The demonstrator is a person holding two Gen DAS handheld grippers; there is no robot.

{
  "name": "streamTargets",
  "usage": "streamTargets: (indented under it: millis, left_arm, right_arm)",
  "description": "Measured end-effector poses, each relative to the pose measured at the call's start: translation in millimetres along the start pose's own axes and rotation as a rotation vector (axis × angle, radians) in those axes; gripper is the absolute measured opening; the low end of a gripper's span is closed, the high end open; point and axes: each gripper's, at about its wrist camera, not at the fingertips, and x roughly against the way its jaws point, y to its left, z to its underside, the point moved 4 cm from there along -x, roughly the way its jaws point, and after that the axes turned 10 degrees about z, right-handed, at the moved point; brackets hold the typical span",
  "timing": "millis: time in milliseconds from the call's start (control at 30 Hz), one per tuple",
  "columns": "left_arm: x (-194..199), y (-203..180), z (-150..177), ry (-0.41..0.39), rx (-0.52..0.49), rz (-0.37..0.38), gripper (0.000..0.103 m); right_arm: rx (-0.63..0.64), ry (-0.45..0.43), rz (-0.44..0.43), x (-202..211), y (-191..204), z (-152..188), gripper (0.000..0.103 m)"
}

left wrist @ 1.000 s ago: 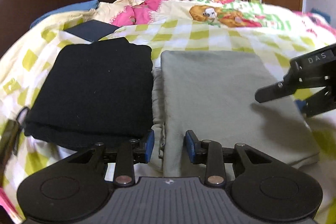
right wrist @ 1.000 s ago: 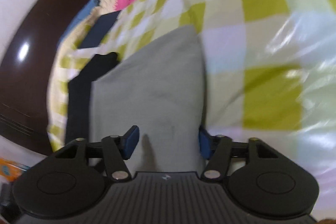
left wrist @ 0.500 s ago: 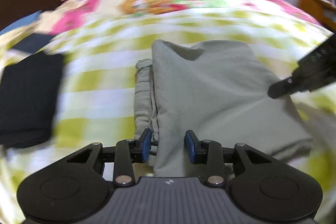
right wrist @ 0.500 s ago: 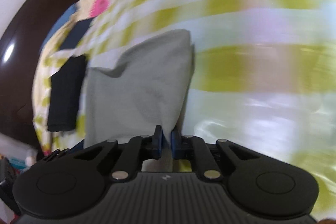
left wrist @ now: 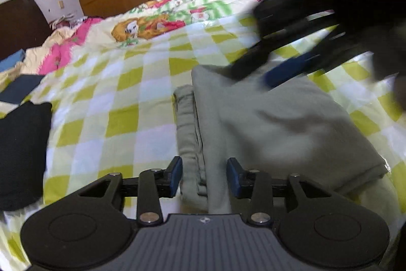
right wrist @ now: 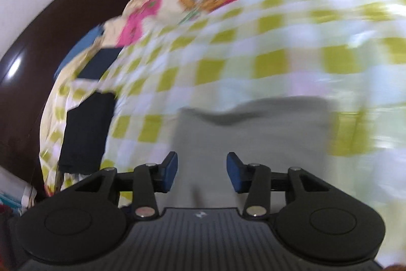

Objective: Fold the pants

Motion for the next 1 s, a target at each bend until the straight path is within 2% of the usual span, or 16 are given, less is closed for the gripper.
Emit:
streamTargets:
  millis: [33, 100, 133, 167, 200, 233, 333, 567, 700, 1000]
  left_arm:
    - [-1.9, 1.1, 0.4, -0.001, -0.002, -0.006, 0.057]
    - [-3.7, 5.2, 3.4, -0.002, 0.007, 0.008, 0.057]
    - [-3.9, 7.7, 4.5, -0.004, 0.017, 0.013, 0.058]
    - [-4.0, 10.1, 6.0, -0.009, 0.025, 0.018, 0.058]
    - [-3.8, 12.1, 7.5, -0.017, 0.029, 0.023, 0.058]
    - [-3.5, 13.2, 8.5, -0.025, 0.032, 0.031, 0.058]
    - [-4.2, 15.4, 10.6, -0.046, 0.050, 0.060, 0.058]
    - [2.2, 14.9, 13.2, -0.087, 0.039, 0.069, 0.058]
    - [-9.1, 14.7, 18.9, -0.051, 0.017, 0.067, 0.058]
    - [-16.6, 28.3, 21.4, -0.028, 0.102, 0.096, 0.063]
  right_arm:
    - [0.015, 0.018, -0.004, -12.0, 9.3, -0.1, 0.043]
    - [0.039, 0.038, 0.063, -34.2, 21.8, 0.8, 0.042]
    - [0.049, 0.041, 0.088, -39.5, 21.8, 1.7, 0.033]
    - [0.050, 0.040, 0.102, -42.7, 22.3, 1.5, 0.014]
    - [0.036, 0.045, 0.096, -42.4, 20.3, 1.0, 0.008]
    - [0.020, 0.044, 0.081, -39.2, 17.8, -0.2, 0.006]
    - [0.005, 0.022, 0.066, -20.1, 11.6, 0.3, 0.005]
    - [0.005, -0.026, 0.011, -10.5, 40.2, -13.0, 0.004]
    - [0.023, -0.008, 0.015, -16.5, 47.1, -12.6, 0.004]
    - [0.021, 0.014, -0.007, -35.6, 66.1, -11.3, 0.005]
